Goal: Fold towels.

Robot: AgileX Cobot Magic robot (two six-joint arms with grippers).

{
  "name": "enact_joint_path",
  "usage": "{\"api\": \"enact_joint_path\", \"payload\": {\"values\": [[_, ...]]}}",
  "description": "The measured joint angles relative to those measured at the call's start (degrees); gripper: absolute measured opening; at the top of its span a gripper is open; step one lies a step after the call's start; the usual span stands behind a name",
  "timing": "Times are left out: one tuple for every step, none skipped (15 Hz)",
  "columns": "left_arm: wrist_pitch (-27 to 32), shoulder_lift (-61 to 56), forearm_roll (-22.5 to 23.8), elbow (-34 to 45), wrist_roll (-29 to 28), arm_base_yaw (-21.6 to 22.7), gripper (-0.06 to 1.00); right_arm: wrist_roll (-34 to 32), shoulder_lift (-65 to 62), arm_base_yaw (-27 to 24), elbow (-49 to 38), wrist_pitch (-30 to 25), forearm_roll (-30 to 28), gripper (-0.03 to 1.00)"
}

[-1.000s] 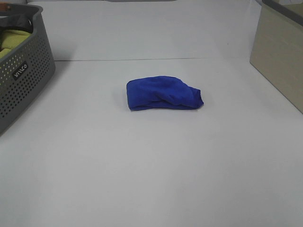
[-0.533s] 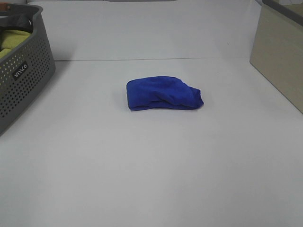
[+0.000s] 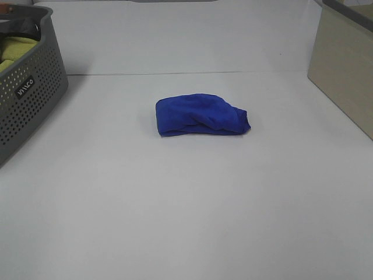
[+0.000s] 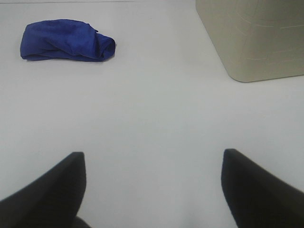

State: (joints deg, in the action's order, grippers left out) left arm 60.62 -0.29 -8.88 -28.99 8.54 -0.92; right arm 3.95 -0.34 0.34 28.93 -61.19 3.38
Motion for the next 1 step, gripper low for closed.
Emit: {"api": "enact_joint_path", "payload": {"values": [[0.0, 0.0, 0.0, 0.0, 0.0, 0.0, 0.64, 0.0, 0.0, 0.0, 0.0, 0.0, 0.0, 0.75]]}}
